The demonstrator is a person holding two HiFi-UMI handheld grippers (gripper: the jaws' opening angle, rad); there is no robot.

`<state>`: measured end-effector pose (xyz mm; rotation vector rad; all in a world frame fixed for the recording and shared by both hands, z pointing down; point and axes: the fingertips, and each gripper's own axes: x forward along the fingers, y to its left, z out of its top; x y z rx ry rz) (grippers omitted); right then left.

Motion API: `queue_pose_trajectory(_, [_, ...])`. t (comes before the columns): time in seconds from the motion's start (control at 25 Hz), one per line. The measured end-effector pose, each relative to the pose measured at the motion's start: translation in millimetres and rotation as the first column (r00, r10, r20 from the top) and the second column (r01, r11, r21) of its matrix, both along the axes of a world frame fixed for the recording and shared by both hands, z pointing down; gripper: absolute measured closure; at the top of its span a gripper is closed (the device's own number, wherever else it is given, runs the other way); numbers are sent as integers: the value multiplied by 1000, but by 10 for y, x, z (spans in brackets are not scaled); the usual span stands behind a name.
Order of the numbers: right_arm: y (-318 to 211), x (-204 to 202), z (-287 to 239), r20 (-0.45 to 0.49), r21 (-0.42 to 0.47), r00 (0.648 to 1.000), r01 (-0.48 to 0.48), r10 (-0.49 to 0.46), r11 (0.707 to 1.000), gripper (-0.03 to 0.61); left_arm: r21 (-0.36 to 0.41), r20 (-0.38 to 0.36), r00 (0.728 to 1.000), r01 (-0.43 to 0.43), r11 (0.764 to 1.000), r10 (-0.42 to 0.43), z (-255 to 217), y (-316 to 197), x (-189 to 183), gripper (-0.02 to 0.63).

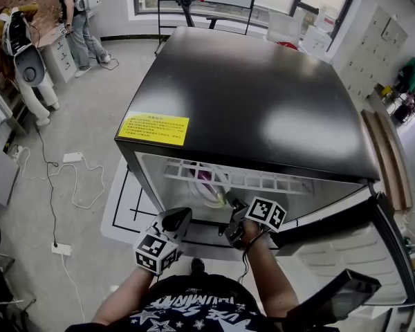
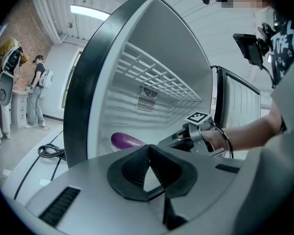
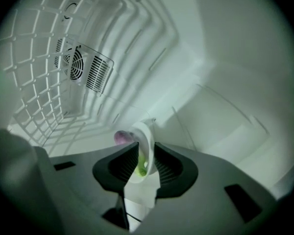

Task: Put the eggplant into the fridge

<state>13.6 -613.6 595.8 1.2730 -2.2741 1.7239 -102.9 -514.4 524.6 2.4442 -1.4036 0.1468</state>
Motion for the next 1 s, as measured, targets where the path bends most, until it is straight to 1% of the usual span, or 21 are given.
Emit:
queue_pose_trajectory(0.16, [26, 68, 3, -25, 7, 999, -35, 35, 999, 495, 2, 2, 1000, -2, 1000, 2, -14, 31, -42, 604])
queue_pose_trajectory(0.28, [69, 140, 13, -23, 10, 998, -53, 53, 999, 495, 1, 0, 1000, -6, 1000, 6, -8, 63, -46, 604])
queue_pose_trajectory(0.4, [131, 183, -12, -4, 20, 997, -74, 74, 997, 495, 7, 1, 1000, -11, 1000, 11, -32, 101, -45, 604])
queue_pose_trajectory(0.56, [257, 161, -96, 25, 45, 997, -75, 74, 996, 496, -6, 6, 1000, -26, 1000, 26, -38, 213, -47, 604])
queue_pose_trajectory(0.68, [387, 120, -181, 55, 65, 995, -82, 78, 995, 497, 7, -1, 1000, -19, 1000, 19, -92, 292, -82, 604])
queue_pose_trajectory(0.88, [695, 15, -309, 112, 91, 991, -79, 69, 993, 497, 13, 4, 1000, -14, 1000, 14, -120, 514, -164, 604])
queue_pose_trajectory(1.0, [941, -52, -370, 125, 109, 991, -65, 51, 992, 497, 8, 7, 1000, -13, 1000, 13, -111, 685, -195, 604])
